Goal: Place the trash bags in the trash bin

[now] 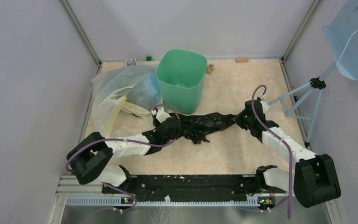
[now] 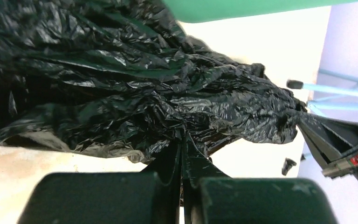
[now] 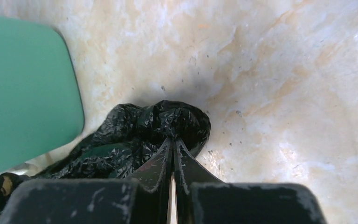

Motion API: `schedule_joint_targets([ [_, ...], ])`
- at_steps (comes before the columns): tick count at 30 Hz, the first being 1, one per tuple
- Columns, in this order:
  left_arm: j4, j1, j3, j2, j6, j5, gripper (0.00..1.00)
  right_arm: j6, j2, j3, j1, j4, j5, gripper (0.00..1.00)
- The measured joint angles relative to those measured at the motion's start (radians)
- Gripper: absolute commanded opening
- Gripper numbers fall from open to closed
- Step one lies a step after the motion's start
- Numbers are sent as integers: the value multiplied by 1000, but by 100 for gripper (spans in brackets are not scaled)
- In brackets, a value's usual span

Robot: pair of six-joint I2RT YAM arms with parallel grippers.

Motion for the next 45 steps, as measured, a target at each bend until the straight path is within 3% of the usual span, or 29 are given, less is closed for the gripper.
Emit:
schedule_joint_targets([
  [4, -80, 60, 16, -95, 116, 152, 0, -22, -43, 23, -20, -37, 32, 0],
  [13, -332, 199, 0, -470, 300, 449, 0, -43, -100, 68, -67, -107, 79, 0],
  [21, -505, 282, -8, -635, 417, 541, 0, -51, -126, 69, -79, -173, 89, 2],
  [23, -529, 296, 1, -631, 446, 570, 0, -72, -145, 69, -79, -180, 79, 16],
  [26, -541, 307, 22, -604, 484, 630, 0, -169, -173, 69, -86, -158, 16, 55],
  [28, -537, 308, 33, -588, 502, 673, 0, -249, -195, 69, -93, -137, -59, 66],
  [37, -512, 309, 51, -566, 574, 763, 0, -477, -331, 67, -97, -88, -332, 78],
  [45, -512, 310, 56, -565, 617, 777, 0, -574, -139, 114, -55, -131, -410, 83],
])
